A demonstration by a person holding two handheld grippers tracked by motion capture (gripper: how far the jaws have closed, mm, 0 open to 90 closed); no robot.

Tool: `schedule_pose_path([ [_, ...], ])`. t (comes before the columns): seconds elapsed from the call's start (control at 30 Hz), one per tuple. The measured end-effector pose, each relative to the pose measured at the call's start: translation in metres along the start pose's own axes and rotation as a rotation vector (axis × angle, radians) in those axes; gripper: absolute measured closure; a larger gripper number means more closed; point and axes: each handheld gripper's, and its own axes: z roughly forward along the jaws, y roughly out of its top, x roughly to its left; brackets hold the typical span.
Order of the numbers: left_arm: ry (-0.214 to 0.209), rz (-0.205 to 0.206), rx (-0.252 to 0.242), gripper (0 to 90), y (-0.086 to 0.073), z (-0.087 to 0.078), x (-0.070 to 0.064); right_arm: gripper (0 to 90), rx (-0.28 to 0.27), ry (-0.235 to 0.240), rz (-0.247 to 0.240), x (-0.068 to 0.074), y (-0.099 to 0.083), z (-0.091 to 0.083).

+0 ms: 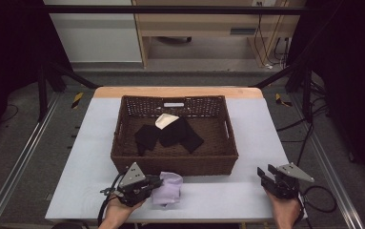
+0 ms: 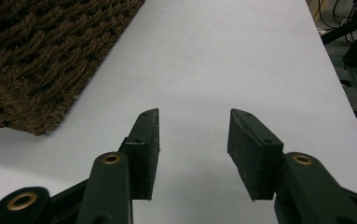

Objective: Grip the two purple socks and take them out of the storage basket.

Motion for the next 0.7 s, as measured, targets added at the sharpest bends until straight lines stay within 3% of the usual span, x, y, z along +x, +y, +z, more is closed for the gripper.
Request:
schedule_pose_path([
  [0.17,-0.001,-0.002,0.043,75.5,-0.003,0.003,0.001,52.3,0.005,0.003,-0.010,0.001,-0.001,0.002],
  [0.27,0.009,-0.012,0.044,60.6,-0.003,-0.003,0.002,51.4,0.011,0.006,-0.010,0.002,-0.001,0.003],
  [0.33,0.020,-0.023,0.014,52.1,-0.004,-0.014,0.005,51.0,0.010,0.009,-0.007,0.001,-0.001,0.003],
  [0.5,0.065,-0.042,-0.014,41.2,-0.011,-0.031,0.012,48.8,0.008,0.011,-0.003,0.002,-0.001,0.002],
  [0.67,0.161,-0.073,-0.008,35.5,-0.028,-0.050,0.031,42.8,0.003,0.003,0.000,0.001,-0.001,0.002],
  [0.7,0.161,-0.073,-0.008,34.8,-0.028,-0.050,0.031,42.8,0.003,0.003,0.000,0.001,-0.001,0.002],
])
